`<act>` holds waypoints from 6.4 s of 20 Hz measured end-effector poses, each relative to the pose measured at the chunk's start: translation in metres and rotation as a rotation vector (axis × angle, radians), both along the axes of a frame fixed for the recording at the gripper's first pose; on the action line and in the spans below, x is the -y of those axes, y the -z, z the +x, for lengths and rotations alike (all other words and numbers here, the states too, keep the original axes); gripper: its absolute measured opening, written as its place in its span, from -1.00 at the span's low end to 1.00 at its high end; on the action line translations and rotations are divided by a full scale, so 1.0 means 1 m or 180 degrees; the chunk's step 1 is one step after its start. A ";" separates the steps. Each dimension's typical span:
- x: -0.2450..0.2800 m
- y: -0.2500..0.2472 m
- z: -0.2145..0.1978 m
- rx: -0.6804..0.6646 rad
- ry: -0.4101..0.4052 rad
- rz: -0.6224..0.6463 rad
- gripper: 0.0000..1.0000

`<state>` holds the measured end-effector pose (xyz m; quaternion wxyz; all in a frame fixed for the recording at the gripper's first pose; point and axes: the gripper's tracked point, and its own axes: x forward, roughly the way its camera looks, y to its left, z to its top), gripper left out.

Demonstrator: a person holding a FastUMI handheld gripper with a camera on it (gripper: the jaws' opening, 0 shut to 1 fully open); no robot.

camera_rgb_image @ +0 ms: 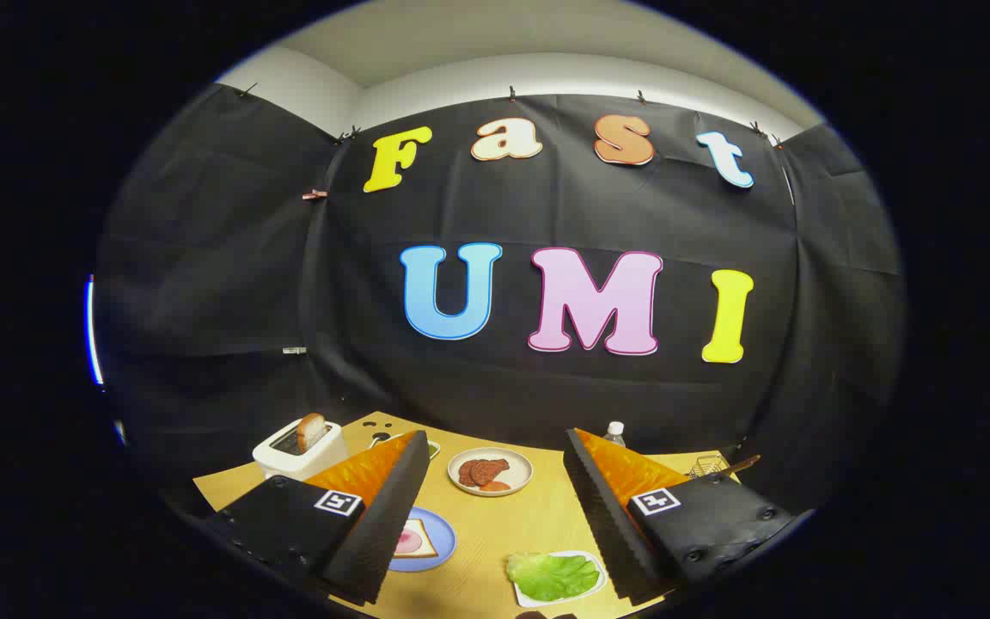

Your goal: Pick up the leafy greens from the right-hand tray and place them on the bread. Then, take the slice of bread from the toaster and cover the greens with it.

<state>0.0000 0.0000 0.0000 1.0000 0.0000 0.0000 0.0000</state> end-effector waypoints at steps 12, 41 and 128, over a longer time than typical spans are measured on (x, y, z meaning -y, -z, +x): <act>-0.002 0.021 0.002 -0.0214 0.0113 0.0144 0.95; 0.075 0.237 0.044 -0.1586 -0.0285 -0.0043 0.96; -0.194 0.336 0.113 -0.2691 -0.1221 -0.0505 0.06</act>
